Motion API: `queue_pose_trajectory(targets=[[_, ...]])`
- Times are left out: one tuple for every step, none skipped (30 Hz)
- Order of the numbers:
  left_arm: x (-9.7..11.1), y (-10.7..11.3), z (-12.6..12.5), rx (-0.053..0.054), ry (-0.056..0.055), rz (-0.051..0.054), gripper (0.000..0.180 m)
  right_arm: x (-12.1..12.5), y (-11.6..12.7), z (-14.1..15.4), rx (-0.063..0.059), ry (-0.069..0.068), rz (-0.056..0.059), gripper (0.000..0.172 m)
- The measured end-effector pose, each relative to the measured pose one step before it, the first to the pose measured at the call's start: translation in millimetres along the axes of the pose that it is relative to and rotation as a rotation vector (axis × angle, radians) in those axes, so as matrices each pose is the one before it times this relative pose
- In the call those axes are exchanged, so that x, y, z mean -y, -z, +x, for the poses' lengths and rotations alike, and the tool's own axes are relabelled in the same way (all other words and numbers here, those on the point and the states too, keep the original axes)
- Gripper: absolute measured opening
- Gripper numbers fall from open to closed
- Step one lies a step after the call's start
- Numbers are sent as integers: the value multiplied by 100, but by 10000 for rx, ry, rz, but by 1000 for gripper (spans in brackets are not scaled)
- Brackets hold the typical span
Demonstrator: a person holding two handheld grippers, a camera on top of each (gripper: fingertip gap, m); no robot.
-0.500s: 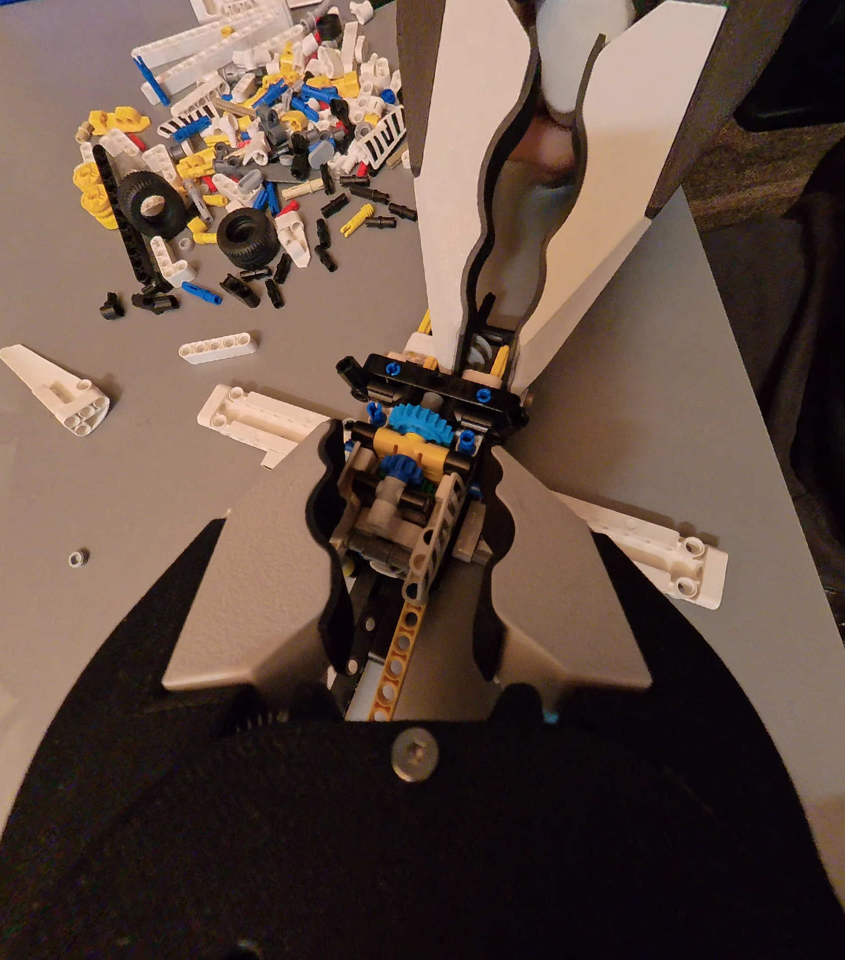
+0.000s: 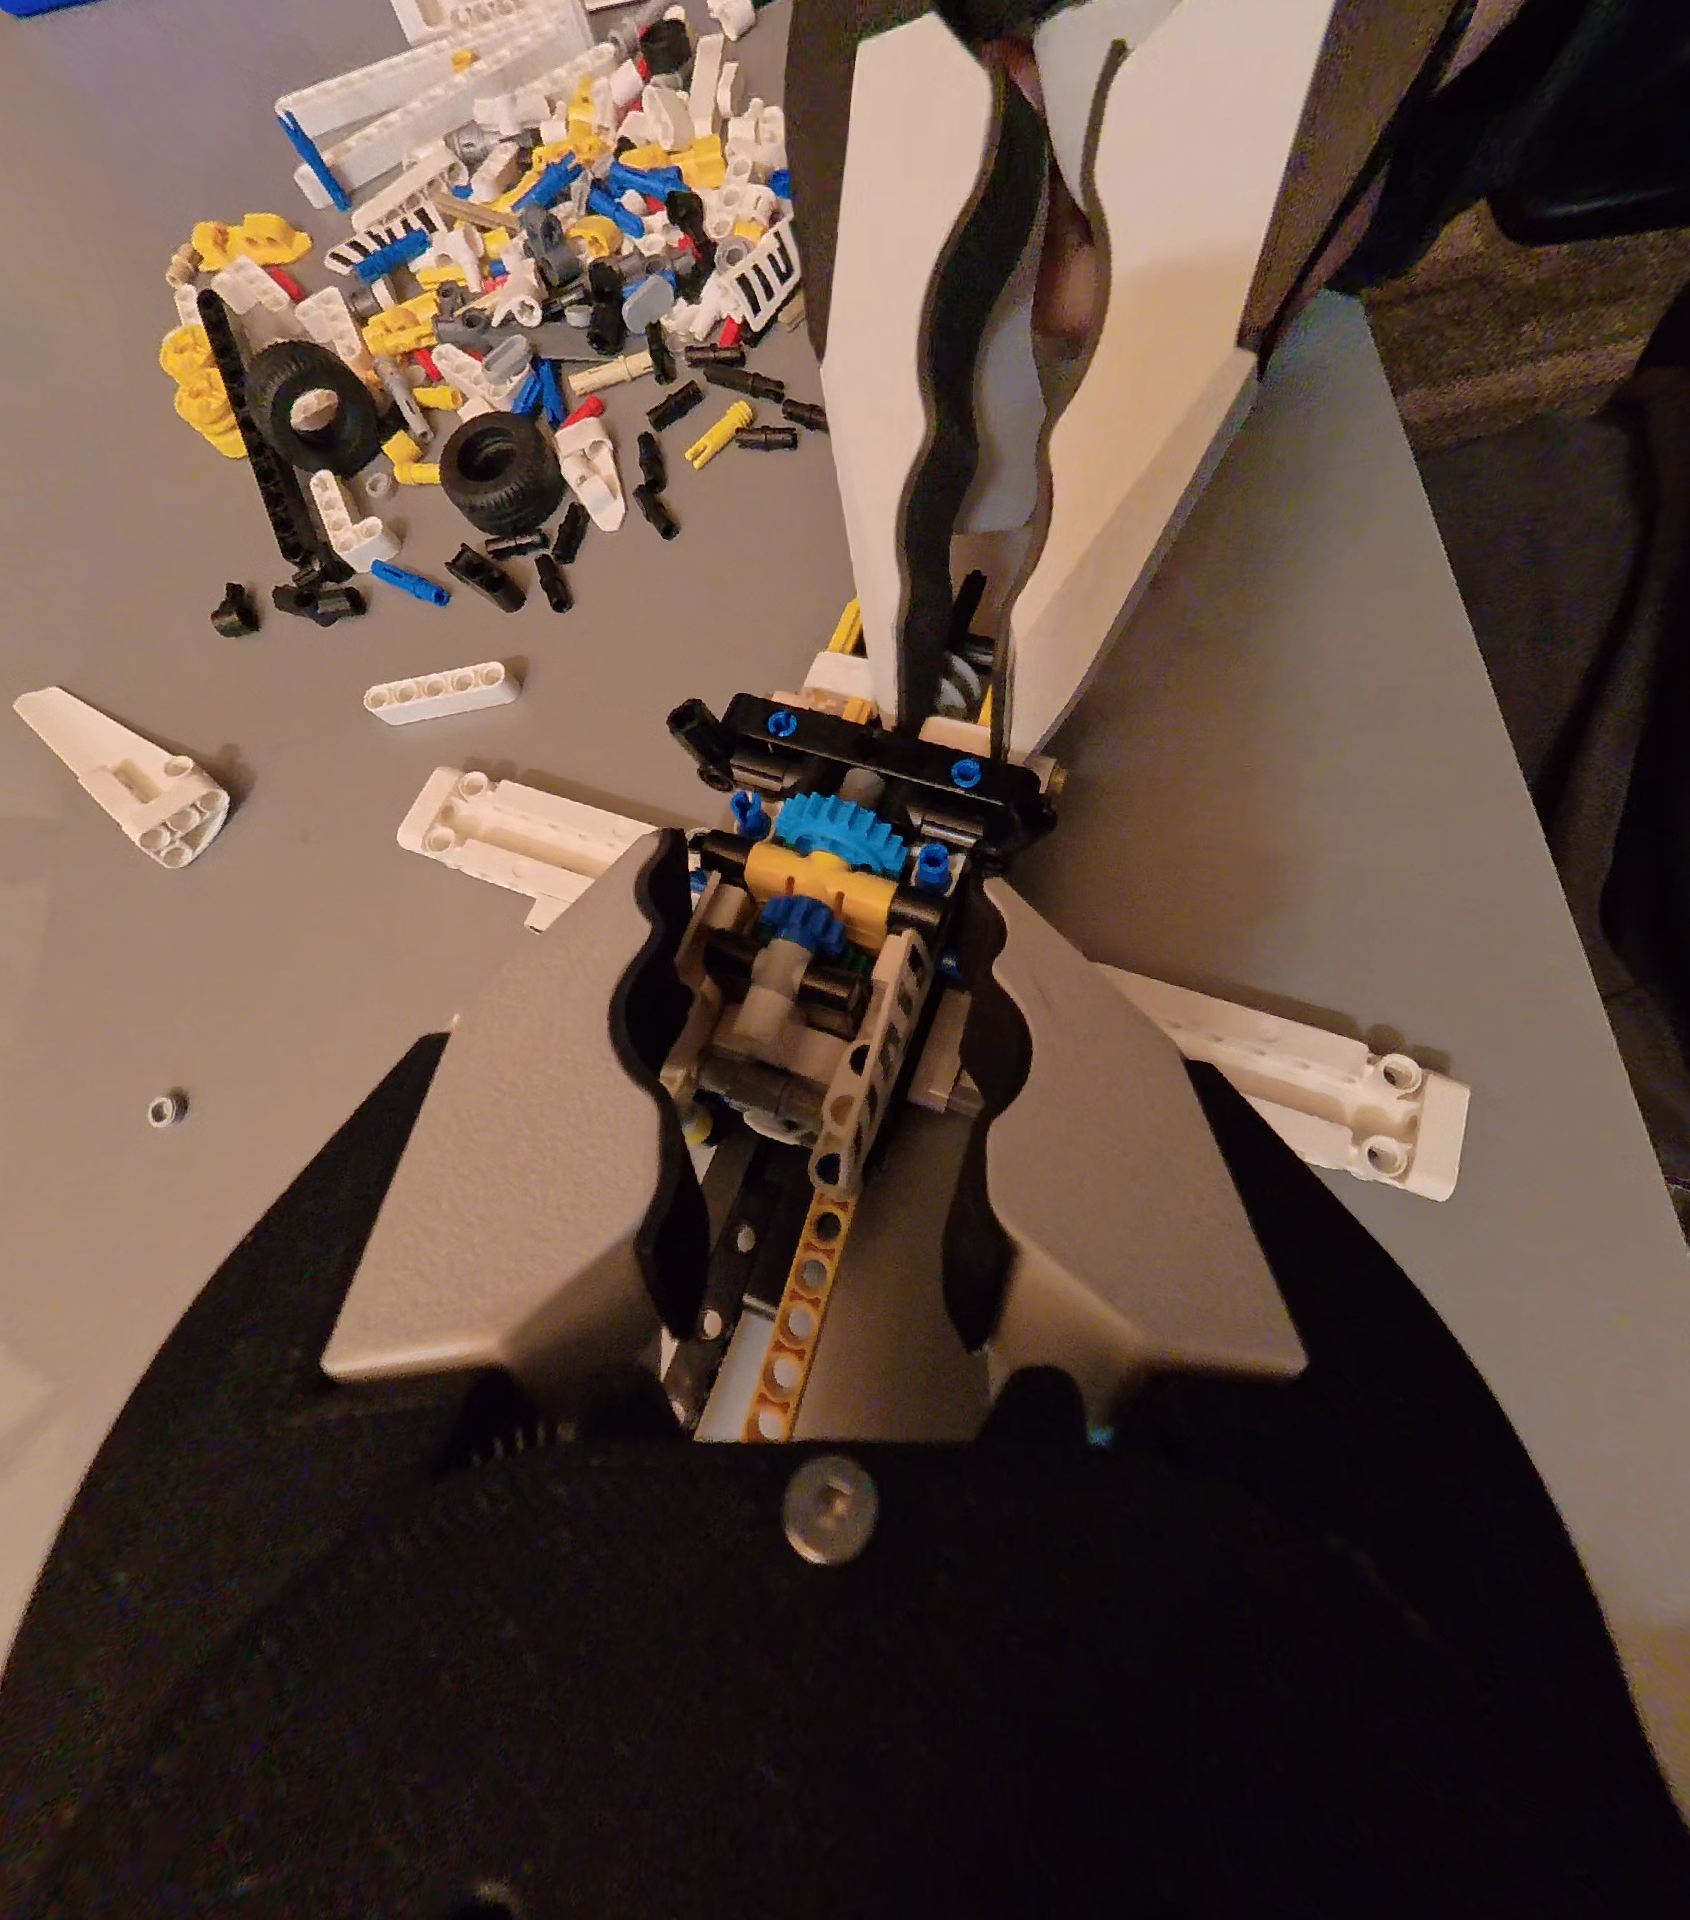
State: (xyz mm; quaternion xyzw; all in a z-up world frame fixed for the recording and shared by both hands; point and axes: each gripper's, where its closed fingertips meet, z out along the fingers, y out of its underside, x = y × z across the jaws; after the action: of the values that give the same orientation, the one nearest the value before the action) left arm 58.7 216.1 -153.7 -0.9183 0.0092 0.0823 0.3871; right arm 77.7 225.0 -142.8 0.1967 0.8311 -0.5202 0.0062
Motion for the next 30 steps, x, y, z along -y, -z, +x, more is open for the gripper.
queue_pose_trajectory(targets=[[-11,13,-7,-10,0,8,53,-11,27,16,-91,121,49,13],[7,-7,0,-10,9,6,53,-34,28,11,-213,370,-77,13],[-6,14,-11,-6,2,17,53,-48,28,27,-293,558,-160,13],[-31,41,-68,9,41,17,53,-20,48,47,-323,602,-179,13],[-688,340,-1111,556,140,-282,53,-54,197,176,-386,566,-189,13],[-1445,843,-2173,898,300,-426,53,-460,566,695,-610,587,-392,12],[-1339,924,-1403,153,440,-123,52,-1249,747,922,-578,342,-693,14],[-739,688,-317,-255,297,-21,51,-857,652,179,44,-323,-64,14],[-124,160,168,-77,-5,-46,51,361,791,-545,627,-1011,730,14],[269,-226,474,-37,-115,-31,51,496,661,-373,365,-757,577,14],[600,-388,580,-102,-104,129,51,-62,267,62,-219,101,34,14],[431,-320,352,-76,-119,40,51,-263,-64,102,-369,448,-156,14],[133,-128,42,-41,-29,-5,51,-253,-241,-133,-114,266,-131,14],[1,41,-77,-34,46,58,51,-190,-273,-113,30,94,-39,14],[-17,112,-66,-8,37,118,52,-114,-184,95,26,15,43,14],[-9,108,-44,-21,41,117,52,-65,-86,193,33,-46,58,14],[32,89,-4,-88,70,102,52,41,-20,101,83,-40,93,14],[52,71,-10,-108,97,93,51,133,11,-18,94,1,123,14],[52,51,-55,-69,105,95,51,31,-35,-13,32,-9,47,14],[61,53,-20,-70,102,75,51,-47,-82,-3,-5,9,-26,14],[20,62,-20,-51,81,57,51,51,-36,-25,-49,79,10,14],[22,48,-6,-48,71,53,51,175,-13,-155,-5,126,93,14],[22,67,-3,-42,63,53,51,121,-46,-193,13,111,52,14],[17,88,19,-63,75,52,51,-30,-87,-111,-14,92,-49,14],[-9,94,-33,-20,79,23,52,-122,-107,-96,-14,110,-98,14],[-16,109,-66,12,97,12,52,-100,-85,-131,-10,128,-83,14],[-132,91,-35,-20,138,-53,54,-72,-74,-124,-28,152,-70,14],[-94,88,159,-153,179,-31,60,-64,-62,-140,-40,169,-55,14],[98,175,201,-177,215,116,63,-71,-56,-125,-36,165,-61,14],[265,260,39,-59,201,241,63,-87,-84,-150,-11,154,-73,14]])
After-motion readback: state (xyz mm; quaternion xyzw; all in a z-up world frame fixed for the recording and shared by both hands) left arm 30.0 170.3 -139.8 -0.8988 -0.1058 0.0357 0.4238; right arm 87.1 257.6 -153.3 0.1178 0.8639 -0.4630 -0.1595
